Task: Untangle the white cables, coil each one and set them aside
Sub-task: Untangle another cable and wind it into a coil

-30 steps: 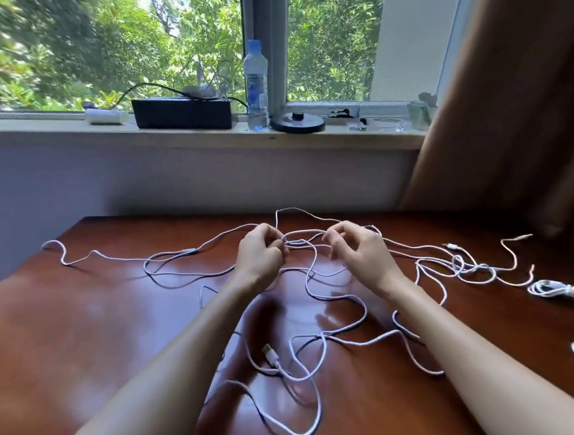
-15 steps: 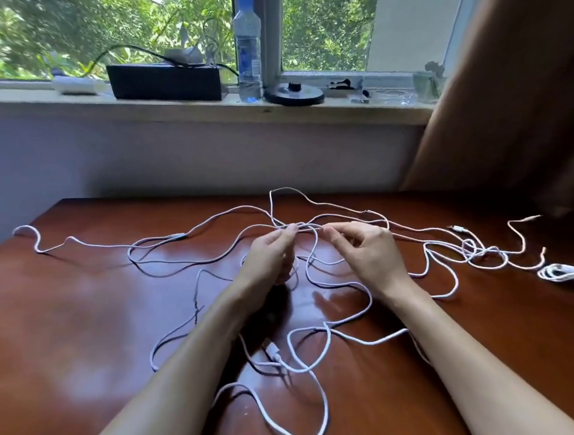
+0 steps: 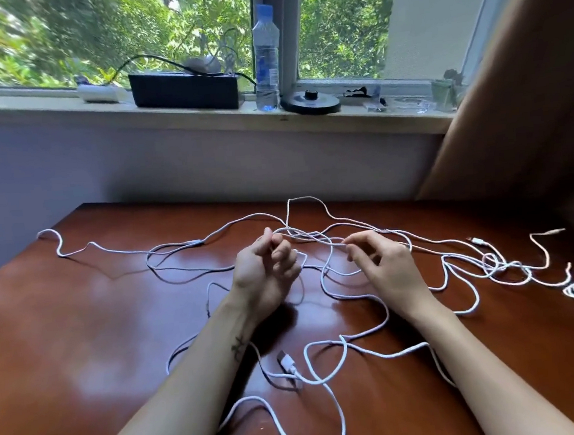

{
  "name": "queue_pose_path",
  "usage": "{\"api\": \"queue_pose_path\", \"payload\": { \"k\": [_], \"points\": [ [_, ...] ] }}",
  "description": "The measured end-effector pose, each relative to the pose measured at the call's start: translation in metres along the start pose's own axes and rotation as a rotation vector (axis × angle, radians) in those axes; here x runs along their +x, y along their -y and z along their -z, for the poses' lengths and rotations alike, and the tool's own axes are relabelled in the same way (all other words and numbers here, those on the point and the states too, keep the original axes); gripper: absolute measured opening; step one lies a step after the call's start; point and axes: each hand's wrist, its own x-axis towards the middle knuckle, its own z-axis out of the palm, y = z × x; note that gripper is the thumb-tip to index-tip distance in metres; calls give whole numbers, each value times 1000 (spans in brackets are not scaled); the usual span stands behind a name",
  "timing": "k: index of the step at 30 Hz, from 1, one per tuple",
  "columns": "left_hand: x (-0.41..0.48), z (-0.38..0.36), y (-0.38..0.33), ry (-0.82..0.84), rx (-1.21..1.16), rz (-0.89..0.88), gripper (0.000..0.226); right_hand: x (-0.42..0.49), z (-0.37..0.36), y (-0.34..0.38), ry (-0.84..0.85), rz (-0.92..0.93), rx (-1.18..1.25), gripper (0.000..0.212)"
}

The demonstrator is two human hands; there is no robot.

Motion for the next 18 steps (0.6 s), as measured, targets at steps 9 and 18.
{"api": "queue_pose_path", "payload": {
  "k": [9,18],
  "points": [
    [-3,-6,3,109,36,99,40,-4,-7,9,132,67,8,12],
    [-3,-8,-14,-49,-195,-157,31,-11,-11,4,212,3,-100,7]
  ]
}}
